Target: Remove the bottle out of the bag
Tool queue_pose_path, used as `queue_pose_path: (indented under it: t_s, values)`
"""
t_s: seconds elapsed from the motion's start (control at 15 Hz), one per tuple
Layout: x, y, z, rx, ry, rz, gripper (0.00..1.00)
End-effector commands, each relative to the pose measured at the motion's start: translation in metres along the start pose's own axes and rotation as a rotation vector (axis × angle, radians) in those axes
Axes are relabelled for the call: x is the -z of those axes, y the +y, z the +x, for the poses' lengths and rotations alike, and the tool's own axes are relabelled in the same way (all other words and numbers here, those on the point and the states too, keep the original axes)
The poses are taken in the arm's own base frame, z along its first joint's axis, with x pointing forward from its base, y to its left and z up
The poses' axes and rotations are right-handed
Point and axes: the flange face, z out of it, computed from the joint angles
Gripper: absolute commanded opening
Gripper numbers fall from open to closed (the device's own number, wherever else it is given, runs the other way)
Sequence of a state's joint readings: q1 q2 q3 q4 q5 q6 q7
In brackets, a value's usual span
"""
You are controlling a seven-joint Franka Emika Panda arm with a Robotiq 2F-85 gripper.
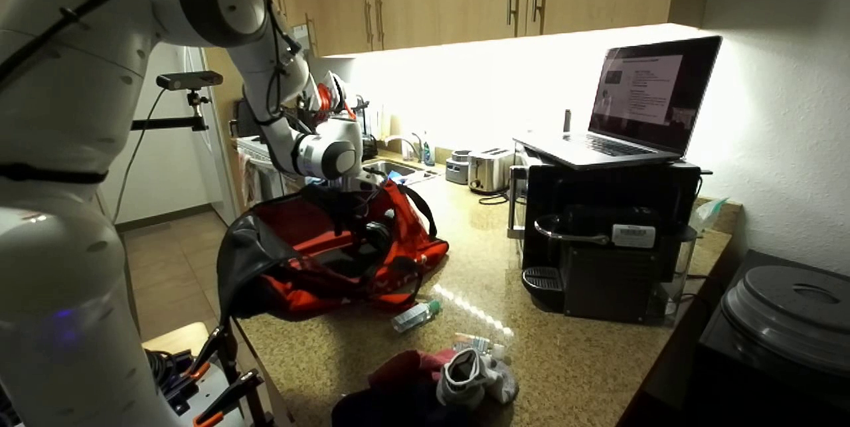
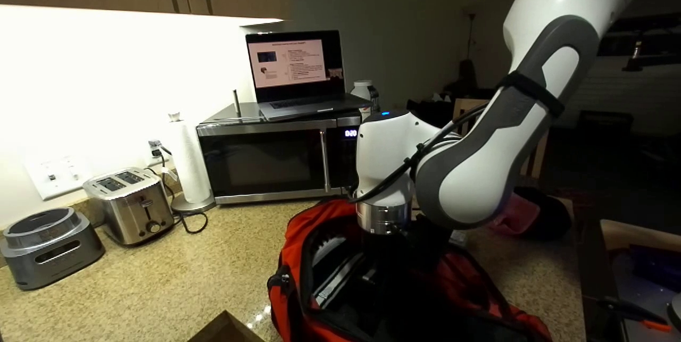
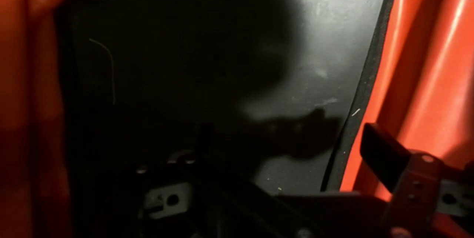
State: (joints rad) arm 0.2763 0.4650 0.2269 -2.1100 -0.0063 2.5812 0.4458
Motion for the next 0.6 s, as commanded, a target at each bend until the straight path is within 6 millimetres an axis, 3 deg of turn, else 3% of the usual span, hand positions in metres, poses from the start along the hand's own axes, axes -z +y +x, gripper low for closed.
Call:
queue_pose_path:
  t_s: [0.0,0.53]
  values:
    - [0.016,0.018,-0.004,0.003,-0.038,0.001,1.00]
    - [0.055,0.041,-0.026,-0.080,-0.089,-0.011,1.00]
